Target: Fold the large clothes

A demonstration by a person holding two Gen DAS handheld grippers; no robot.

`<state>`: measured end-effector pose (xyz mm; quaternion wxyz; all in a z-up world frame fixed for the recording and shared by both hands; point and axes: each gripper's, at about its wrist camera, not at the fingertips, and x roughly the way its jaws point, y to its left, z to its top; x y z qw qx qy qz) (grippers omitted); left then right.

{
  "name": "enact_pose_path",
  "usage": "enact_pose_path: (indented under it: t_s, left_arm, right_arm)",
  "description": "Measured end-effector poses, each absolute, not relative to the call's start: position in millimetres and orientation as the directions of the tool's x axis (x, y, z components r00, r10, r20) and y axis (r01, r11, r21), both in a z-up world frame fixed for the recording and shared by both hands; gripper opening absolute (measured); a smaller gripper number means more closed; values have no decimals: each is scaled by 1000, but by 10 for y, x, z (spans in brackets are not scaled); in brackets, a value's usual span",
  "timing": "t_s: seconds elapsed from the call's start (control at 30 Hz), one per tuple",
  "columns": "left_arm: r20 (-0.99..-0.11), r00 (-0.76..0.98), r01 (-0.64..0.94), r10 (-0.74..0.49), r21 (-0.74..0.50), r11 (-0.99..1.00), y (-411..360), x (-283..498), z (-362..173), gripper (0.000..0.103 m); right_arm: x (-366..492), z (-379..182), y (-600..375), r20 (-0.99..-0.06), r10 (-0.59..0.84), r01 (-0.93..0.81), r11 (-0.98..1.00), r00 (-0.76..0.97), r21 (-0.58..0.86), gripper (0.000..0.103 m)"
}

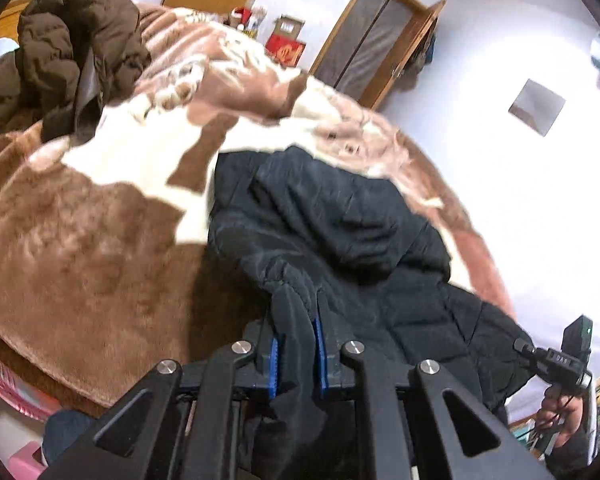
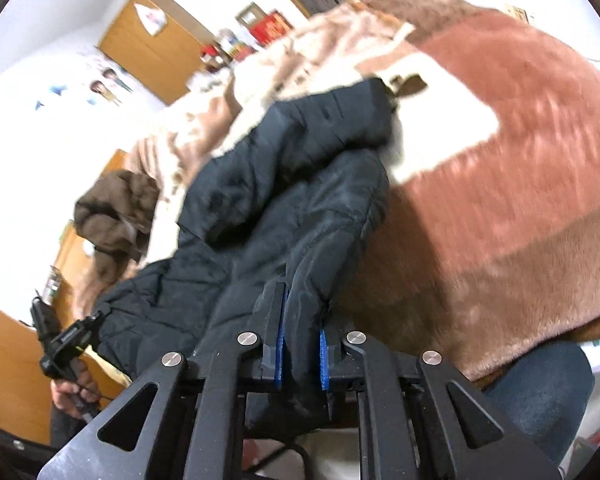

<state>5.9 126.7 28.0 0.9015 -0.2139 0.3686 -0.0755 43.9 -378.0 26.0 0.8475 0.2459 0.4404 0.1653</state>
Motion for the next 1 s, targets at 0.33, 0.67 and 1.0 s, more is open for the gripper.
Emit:
enact_pose_path:
  t_s: [0.33, 0.67, 1.0]
  left_arm:
    - [-558, 763, 13, -326, -492, 871, 1407, -234, 633, 14]
    - [-528, 789, -34, -315, -549, 835, 1607, 363, 718, 15]
    - [-607, 749, -130, -266, -528, 839, 1750, 1998, 483, 15]
  right_arm:
    - [146, 612, -3943, -563, 543, -115, 776, 623, 621, 12]
    - [1005, 845, -4001, -491, 544, -95, 729, 680, 678, 12]
    - [2817, 675, -3762, -621, 474, 20, 785, 623, 619, 14]
